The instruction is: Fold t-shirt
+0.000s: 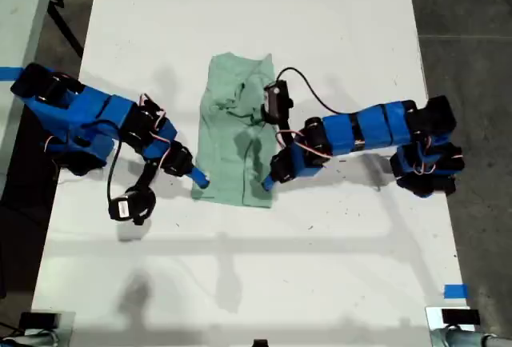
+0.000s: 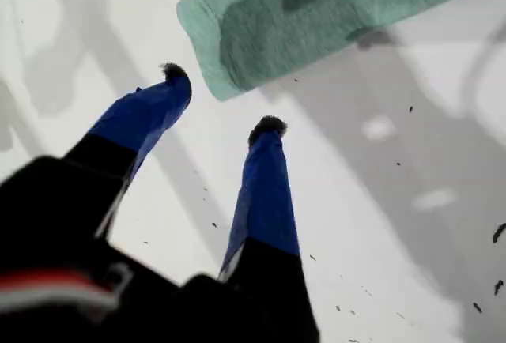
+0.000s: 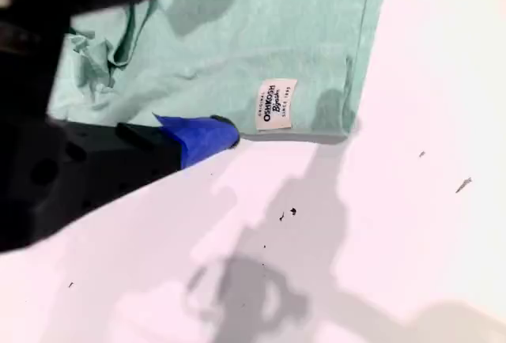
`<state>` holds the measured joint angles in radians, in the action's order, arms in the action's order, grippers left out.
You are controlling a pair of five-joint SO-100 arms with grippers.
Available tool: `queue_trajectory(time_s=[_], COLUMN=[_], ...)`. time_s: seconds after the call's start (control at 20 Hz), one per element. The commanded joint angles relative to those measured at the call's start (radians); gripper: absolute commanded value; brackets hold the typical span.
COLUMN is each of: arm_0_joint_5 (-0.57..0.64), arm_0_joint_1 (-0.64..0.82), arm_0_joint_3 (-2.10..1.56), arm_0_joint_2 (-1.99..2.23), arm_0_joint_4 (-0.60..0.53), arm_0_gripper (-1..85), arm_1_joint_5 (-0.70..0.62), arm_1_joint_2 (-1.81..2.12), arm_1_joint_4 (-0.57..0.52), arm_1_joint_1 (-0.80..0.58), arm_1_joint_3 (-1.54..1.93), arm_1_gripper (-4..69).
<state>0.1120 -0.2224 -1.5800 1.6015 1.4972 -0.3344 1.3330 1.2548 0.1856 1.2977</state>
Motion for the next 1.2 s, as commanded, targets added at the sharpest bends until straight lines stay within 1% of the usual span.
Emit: queue_trajectory(time_s=[0.0, 0.15, 0.4, 0.5, 0.55, 0.6, 0.65, 0.7, 0.75, 0.8, 0.85, 0.9, 1.05, 1.15], arm_0_joint_5=[-0.003, -0.003, -0.011, -0.026, -0.032, -0.035, -0.035, -0.034, -0.028, -0.02, -0.012, -0.012, -0.008, 0.012], arm_0_joint_1=[-0.025, -0.031, 0.005, 0.031, 0.04, 0.049, 0.057, 0.06, 0.061, 0.06, 0.055, 0.049, 0.014, -0.008], arm_0_joint_3=[0.008, 0.008, -0.002, 0.015, 0.026, 0.038, 0.052, 0.071, 0.107, 0.158, 0.198, 0.229, 0.321, 0.413], arm_0_joint_2=[-0.037, -0.123, -0.265, -0.359, -0.397, -0.43, -0.46, -0.494, -0.534, -0.569, -0.594, -0.614, -0.641, -0.664], arm_0_joint_4=[-0.055, -0.101, -0.164, -0.172, -0.172, -0.169, -0.16, -0.149, -0.117, -0.071, -0.044, -0.023, 0.028, 0.083], arm_0_gripper=[34.0, 34.1, 34.0, 32.1, 29.8, 24.4, 18.6, 11.0, 6.1, 3.5, 0.0, 0.0, 0.0, 0.0], arm_1_joint_5=[-0.017, -0.009, -0.008, -0.011, -0.009, -0.008, 0.0, 0.008, 0.02, 0.029, 0.04, 0.048, 0.066, 0.072], arm_1_joint_2=[-0.066, -0.143, -0.261, -0.308, -0.33, -0.351, -0.373, -0.393, -0.408, -0.423, -0.434, -0.437, -0.433, -0.397], arm_1_joint_4=[0.006, -0.02, -0.106, -0.133, -0.144, -0.155, -0.156, -0.156, -0.144, -0.124, -0.103, -0.089, -0.043, -0.011], arm_1_joint_1=[0.026, 0.037, 0.038, 0.035, 0.034, 0.034, 0.034, 0.034, 0.034, 0.034, 0.034, 0.032, 0.044, 0.064], arm_1_joint_3=[-0.153, -0.184, -0.184, -0.192, -0.193, -0.195, -0.199, -0.206, -0.216, -0.232, -0.244, -0.249, -0.265, -0.265], arm_1_gripper=[21.1, 21.2, 20.5, 20.4, 20.4, 20.3, 19.7, 17.5, 15.3, 11.4, 5.0, -1.0, -1.0, -1.0])
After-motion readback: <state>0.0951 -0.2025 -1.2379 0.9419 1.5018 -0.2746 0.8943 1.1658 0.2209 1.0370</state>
